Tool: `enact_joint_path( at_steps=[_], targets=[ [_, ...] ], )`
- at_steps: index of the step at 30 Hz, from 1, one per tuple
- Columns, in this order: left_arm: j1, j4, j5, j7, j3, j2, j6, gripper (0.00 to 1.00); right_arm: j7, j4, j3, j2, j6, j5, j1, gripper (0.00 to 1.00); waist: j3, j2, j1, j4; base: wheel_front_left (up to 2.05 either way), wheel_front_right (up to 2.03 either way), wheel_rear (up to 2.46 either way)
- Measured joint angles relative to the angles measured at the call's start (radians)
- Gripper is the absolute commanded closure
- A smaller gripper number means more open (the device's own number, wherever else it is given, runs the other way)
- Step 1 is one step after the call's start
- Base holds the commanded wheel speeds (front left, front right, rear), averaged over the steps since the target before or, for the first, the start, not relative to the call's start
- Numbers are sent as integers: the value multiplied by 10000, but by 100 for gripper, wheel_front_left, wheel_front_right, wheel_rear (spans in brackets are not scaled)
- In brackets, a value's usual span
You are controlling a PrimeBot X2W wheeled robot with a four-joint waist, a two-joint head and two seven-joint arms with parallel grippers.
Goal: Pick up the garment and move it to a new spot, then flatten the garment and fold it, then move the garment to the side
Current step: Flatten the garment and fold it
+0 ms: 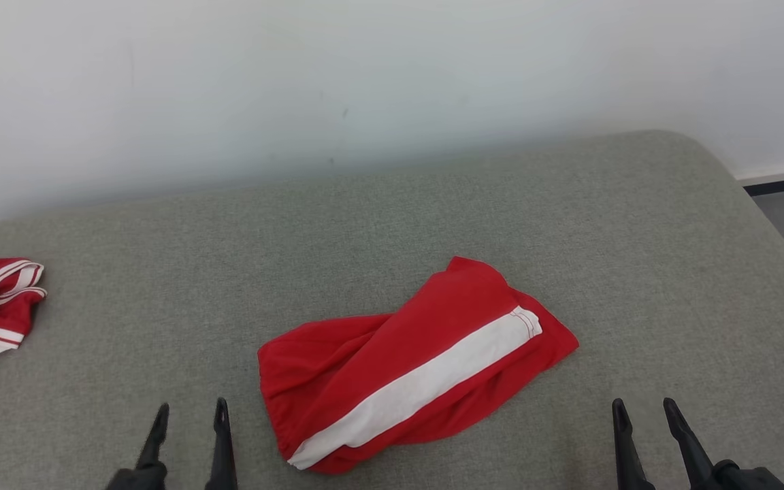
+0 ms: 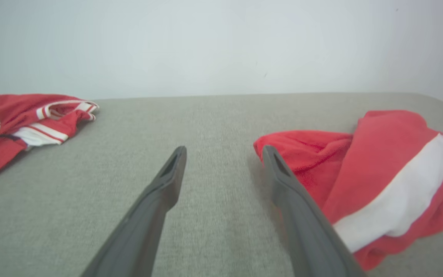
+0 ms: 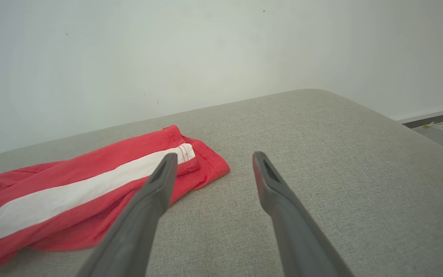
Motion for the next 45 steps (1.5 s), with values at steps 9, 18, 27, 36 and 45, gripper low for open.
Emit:
enact_joint_path(
  at_steps=[9, 18, 27, 36, 45],
  targets=[
    [1695, -2579, 1039, -29, 3394, -1551, -1684, 0, 46, 148, -209, 2, 0, 65, -6, 0, -116, -1, 0, 567, 0, 0, 0],
    [2318, -2476, 2033, -29, 4738, -2226, -3172, 0, 27, 479, -439, 4, 0, 201, 91, 0, -419, 0, 0, 1065, 0, 0, 0],
    [2601, -2067, 2326, -29, 4746, -2313, -3668, 0, -10, 922, -514, 4, 0, 226, 226, 0, -675, 0, -1, 1381, 0, 0, 0],
    [2681, -1549, 2182, -29, 4577, -2324, -3777, 0, -46, 1243, -426, 4, 0, -111, 382, 0, -886, 0, 0, 1381, 0, 0, 0],
    [2688, -1519, 2094, -29, 4360, -2324, -3839, 0, -50, 1216, -416, 2, 0, -148, 366, 0, -860, 0, 1, 1250, 0, 0, 0]
  ],
)
